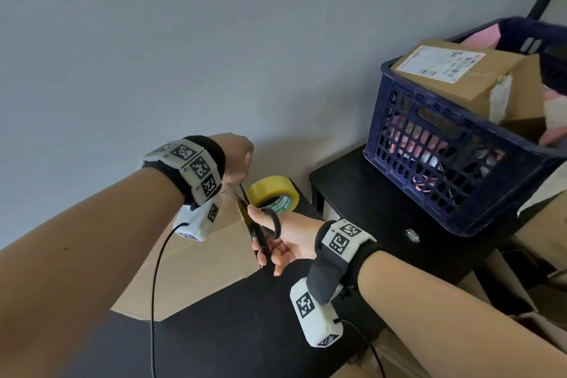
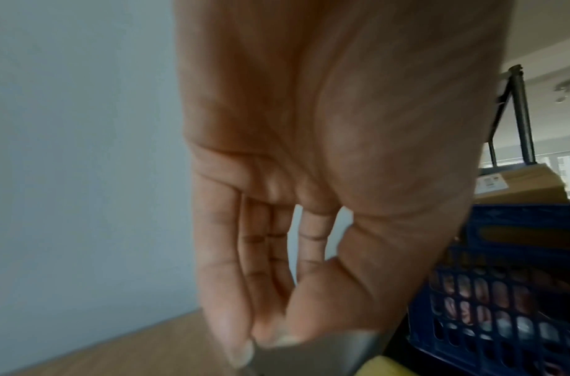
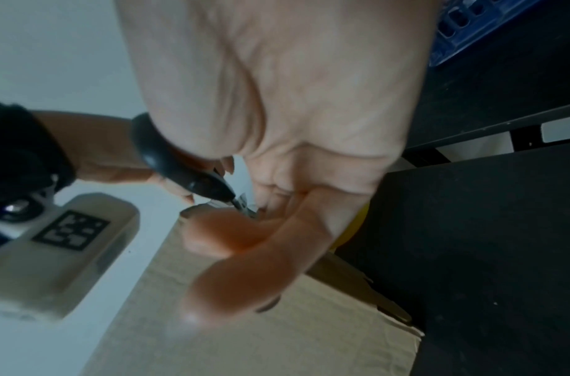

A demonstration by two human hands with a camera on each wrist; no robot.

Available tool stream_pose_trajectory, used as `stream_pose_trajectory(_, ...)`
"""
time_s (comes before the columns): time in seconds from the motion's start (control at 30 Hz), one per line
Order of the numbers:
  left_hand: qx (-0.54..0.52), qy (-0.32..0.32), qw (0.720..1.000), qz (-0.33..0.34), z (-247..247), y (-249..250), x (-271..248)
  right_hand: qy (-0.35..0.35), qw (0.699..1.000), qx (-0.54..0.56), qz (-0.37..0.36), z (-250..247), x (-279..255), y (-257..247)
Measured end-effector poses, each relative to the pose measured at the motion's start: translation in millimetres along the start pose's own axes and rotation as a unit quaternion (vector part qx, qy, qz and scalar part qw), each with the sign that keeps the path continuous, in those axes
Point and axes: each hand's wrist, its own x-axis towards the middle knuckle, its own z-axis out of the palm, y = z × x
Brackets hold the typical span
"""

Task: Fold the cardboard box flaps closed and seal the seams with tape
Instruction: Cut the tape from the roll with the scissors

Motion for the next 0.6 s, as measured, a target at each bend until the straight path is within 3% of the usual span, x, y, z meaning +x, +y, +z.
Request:
stream_pose_trajectory(0.13, -0.007, 0.034, 0.999, 0.038, -3, 14, 19, 0.011, 1.0, -0.014, -0.003, 1, 1, -2)
stream_pose_trajectory(0.4, 0.109, -0.071, 0.988, 0.078, 10, 39, 42, 0.006, 1.0, -0.029, 0.006, 1, 1, -5)
stream_pose_trajectory(0.6, 0.083, -0.042, 0.993, 0.07, 11, 36, 43, 0.004, 1.0, -0.025, 0.011, -4, 0, -2)
